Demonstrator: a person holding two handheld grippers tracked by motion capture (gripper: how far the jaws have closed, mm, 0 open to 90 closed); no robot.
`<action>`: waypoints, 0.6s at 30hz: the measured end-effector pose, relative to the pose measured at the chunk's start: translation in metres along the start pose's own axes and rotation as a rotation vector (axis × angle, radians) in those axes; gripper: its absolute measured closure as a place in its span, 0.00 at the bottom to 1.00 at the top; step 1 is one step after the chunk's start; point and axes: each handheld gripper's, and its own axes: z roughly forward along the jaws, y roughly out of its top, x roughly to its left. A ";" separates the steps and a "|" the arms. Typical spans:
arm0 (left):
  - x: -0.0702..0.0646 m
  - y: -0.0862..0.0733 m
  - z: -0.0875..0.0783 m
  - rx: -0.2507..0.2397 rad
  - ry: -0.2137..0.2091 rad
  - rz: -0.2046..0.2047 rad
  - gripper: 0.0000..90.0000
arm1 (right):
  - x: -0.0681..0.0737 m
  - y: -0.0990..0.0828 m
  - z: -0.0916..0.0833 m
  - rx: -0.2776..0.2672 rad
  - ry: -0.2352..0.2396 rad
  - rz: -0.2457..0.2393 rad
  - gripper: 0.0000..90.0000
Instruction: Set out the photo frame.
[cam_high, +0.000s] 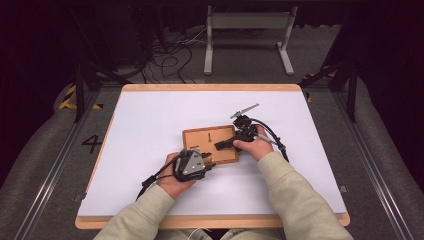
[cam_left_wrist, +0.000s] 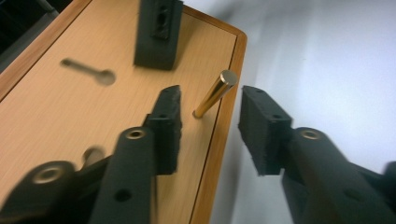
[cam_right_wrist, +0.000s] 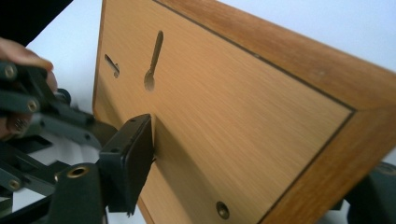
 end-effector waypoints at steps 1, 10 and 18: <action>0.000 0.000 0.000 0.000 0.000 0.000 0.61 | 0.000 0.000 0.000 0.000 0.000 0.000 0.34; 0.015 -0.016 -0.058 -0.094 0.033 -0.180 0.53 | 0.011 -0.006 -0.013 -0.013 -0.013 -0.077 0.43; 0.030 -0.032 -0.086 -0.134 0.065 -0.304 0.50 | 0.021 -0.013 -0.022 -0.004 -0.032 -0.164 0.48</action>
